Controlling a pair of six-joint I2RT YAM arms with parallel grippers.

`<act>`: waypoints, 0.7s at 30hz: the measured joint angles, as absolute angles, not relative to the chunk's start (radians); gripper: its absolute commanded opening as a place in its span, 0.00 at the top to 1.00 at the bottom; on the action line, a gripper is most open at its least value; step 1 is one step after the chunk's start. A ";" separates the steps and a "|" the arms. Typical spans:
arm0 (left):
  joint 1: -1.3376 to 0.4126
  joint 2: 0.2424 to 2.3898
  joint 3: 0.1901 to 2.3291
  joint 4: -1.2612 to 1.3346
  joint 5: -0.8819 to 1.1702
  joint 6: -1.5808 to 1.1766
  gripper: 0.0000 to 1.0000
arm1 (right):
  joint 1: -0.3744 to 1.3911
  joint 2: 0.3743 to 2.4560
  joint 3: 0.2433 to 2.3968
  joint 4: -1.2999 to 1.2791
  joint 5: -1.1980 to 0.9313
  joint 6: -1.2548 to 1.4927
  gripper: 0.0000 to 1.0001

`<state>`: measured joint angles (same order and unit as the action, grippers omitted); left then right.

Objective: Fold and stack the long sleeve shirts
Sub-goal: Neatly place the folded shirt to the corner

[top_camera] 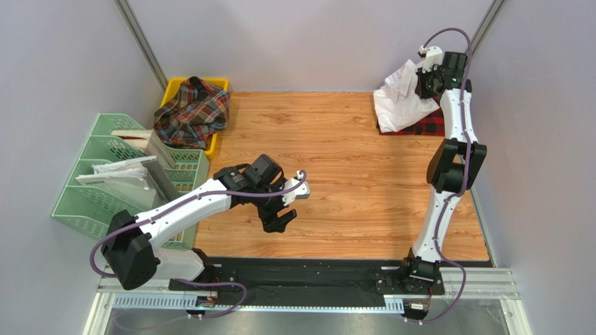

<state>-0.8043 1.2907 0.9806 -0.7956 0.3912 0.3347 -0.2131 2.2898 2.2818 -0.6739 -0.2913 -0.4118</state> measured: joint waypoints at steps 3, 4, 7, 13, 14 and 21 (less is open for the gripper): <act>-0.804 1.293 0.981 -0.796 0.392 0.334 0.15 | -0.234 2.296 2.274 -0.653 -0.303 -0.408 0.77; -0.804 1.294 0.981 -0.796 0.391 0.334 0.15 | -0.240 2.300 2.271 -0.642 -0.307 -0.405 0.71; -0.804 1.296 0.981 -0.796 0.391 0.334 0.14 | -0.252 2.313 2.257 -0.599 -0.298 -0.406 0.43; -0.736 1.296 0.981 -0.799 0.430 0.329 0.12 | -0.288 2.350 2.256 -0.532 -0.236 -0.407 0.04; -0.709 1.296 0.984 -0.802 0.440 0.326 0.12 | -0.298 2.351 2.255 -0.529 -0.233 -0.406 0.00; -0.503 1.296 1.081 -0.842 0.535 0.291 0.01 | -0.376 2.295 2.238 -0.511 -0.226 -0.409 0.00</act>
